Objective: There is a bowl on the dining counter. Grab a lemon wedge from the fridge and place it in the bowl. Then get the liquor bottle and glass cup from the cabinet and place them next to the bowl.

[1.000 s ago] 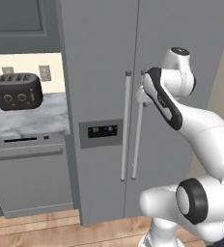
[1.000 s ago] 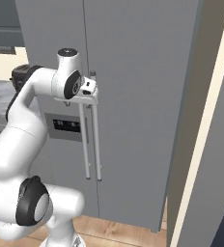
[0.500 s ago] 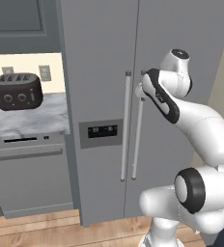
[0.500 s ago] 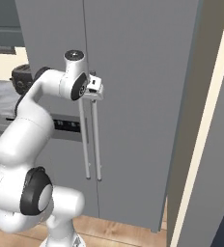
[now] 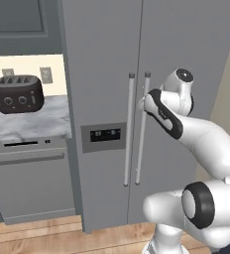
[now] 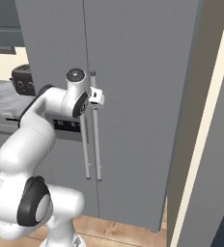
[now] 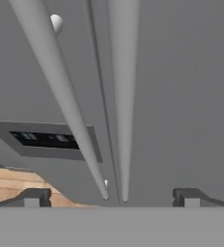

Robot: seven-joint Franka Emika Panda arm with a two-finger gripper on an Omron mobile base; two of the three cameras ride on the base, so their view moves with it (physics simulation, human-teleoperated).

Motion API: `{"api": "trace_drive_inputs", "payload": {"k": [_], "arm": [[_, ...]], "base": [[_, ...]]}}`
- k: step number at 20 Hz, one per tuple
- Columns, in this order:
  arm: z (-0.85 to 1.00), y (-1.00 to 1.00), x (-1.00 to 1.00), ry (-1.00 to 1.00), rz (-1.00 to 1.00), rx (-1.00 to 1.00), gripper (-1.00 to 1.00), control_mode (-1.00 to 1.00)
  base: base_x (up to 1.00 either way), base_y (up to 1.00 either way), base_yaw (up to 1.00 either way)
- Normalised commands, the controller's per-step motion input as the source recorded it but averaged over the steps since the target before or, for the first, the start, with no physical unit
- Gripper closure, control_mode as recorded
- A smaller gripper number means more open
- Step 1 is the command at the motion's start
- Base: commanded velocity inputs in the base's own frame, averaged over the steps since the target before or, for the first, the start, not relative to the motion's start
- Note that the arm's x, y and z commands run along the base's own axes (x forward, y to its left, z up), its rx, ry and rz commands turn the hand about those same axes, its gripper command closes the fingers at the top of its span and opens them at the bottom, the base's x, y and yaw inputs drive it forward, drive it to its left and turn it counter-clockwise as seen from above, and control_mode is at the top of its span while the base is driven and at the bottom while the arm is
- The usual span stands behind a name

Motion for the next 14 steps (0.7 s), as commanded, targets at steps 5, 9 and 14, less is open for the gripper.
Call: {"api": "trace_drive_inputs", "payload": {"k": [5, 9, 14], "arm": [[-0.27, -0.01, 0.22, 0.0, 0.0, 0.0, -1.0, -1.0], [-0.18, 0.0, 0.24, 0.0, 0.0, 0.0, -1.0, -1.0], [-0.11, 0.0, 0.37, 0.0, 0.0, 0.0, -1.0, -1.0]], "base": [[0.0, 0.0, 0.0], [0.0, 0.0, 0.0], [0.0, 0.0, 0.0]]}}
